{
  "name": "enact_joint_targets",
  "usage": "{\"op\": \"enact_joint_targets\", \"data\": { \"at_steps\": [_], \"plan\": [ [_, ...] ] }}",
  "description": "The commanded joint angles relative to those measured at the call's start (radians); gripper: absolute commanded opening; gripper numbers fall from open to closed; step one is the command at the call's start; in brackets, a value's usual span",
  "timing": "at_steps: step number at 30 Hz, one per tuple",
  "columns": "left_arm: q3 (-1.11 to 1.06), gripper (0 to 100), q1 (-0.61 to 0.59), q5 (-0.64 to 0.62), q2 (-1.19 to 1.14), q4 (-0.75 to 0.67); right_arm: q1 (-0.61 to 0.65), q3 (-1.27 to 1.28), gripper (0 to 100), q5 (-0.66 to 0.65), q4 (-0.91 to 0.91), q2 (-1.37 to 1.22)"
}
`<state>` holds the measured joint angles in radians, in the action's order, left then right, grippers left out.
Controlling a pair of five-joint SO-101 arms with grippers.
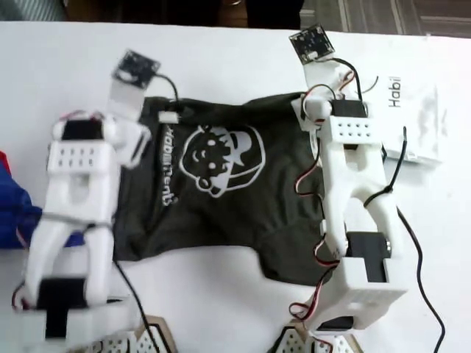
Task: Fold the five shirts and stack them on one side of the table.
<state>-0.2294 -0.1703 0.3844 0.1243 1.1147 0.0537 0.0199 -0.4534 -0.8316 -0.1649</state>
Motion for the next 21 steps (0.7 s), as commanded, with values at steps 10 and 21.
{"op": "enact_joint_targets", "data": {
  "at_steps": [10, 21],
  "plan": [
    [1.145, 19, -0.018, -0.130, -0.980, 0.318, 0.008, -0.051, 1.9, 0.000, -0.022, 0.068],
    [1.896, 21, -0.009, -0.141, -1.438, 0.430, 0.038, -0.052, 1.9, 0.000, -0.056, 0.065]
  ]
}}
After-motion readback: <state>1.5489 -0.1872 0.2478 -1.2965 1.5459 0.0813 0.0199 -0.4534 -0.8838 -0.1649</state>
